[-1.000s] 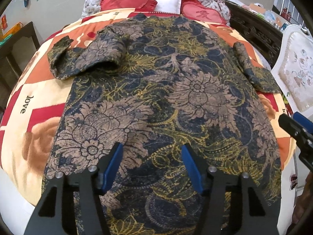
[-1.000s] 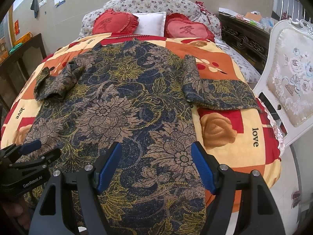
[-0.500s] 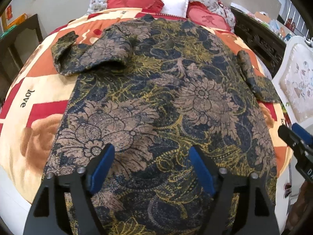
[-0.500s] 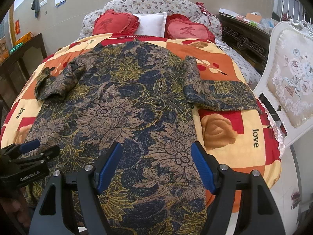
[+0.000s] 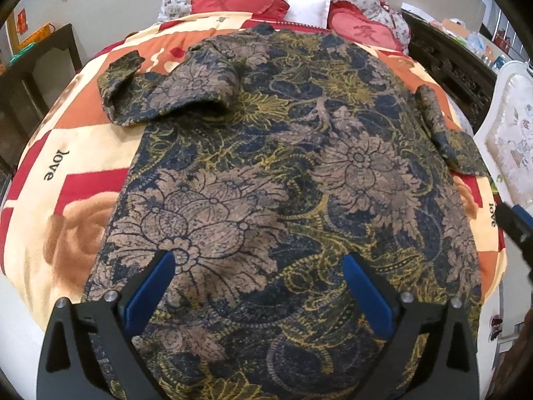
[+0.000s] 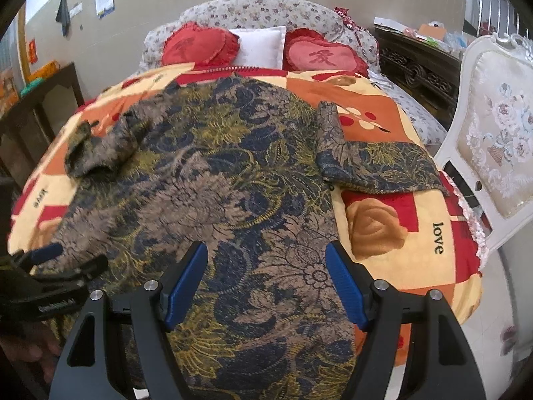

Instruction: Fold small clothes

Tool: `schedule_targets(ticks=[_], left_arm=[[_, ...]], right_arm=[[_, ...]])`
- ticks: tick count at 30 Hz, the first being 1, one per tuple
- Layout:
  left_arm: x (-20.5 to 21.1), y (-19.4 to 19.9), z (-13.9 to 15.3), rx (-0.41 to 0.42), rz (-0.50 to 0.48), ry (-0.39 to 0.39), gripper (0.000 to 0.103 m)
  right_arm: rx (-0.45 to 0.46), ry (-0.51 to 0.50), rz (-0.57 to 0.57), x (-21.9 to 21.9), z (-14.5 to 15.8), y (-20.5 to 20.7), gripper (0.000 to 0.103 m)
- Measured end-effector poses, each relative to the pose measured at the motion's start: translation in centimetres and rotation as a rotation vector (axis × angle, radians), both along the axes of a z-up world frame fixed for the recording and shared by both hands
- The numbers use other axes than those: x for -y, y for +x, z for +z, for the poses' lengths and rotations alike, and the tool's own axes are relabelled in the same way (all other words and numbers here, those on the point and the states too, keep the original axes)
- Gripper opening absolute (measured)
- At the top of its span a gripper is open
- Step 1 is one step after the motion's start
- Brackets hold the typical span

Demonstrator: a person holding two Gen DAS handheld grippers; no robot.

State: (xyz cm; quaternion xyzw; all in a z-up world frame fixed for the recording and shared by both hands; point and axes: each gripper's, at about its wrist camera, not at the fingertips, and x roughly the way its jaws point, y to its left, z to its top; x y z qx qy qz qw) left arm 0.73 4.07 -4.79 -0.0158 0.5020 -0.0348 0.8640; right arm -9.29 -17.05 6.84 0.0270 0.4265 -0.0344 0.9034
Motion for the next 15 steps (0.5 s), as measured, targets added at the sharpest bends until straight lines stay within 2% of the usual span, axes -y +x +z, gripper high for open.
schedule_targets(ticks=[9, 15], left_arm=[[-0.4, 0.2, -0.4, -0.016, 0.011, 0.006, 0.103], [-0.4, 0.3, -0.4, -0.013, 0.013, 0.013, 0.103]], right_arm=[[0.022, 0.093, -0.039, 1.3, 0.3, 0.2, 0.080], [0.019, 0.086, -0.029, 1.0, 0.2, 0.2, 0.081]])
